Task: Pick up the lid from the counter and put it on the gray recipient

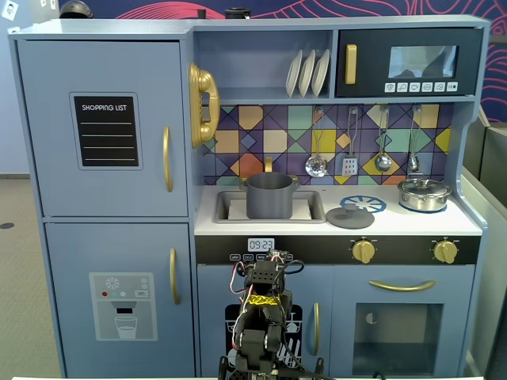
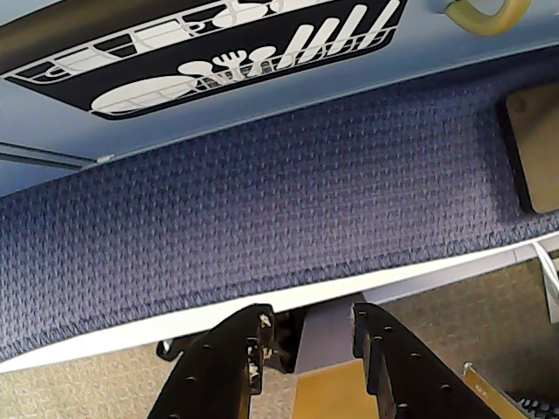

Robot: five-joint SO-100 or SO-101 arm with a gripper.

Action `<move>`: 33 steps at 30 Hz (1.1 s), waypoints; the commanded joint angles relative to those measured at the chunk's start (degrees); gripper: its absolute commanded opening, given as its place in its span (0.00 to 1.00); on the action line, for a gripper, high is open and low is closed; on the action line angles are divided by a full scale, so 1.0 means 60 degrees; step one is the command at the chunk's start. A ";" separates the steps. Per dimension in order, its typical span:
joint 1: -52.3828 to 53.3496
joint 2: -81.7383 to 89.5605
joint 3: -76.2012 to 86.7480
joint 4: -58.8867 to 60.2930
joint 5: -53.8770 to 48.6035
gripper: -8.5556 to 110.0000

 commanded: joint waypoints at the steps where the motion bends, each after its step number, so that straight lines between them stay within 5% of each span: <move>1: -0.0352 -0.0073 0.0000 0.1553 -0.0791 0.07; 13: -0.0381 -0.0088 -0.0396 0.1040 -0.0688 0.07; 22: -0.0483 -0.3325 -0.5962 -0.0132 -0.0688 0.07; 33: 0.2271 -0.2930 -0.7046 -0.6152 -0.1919 0.07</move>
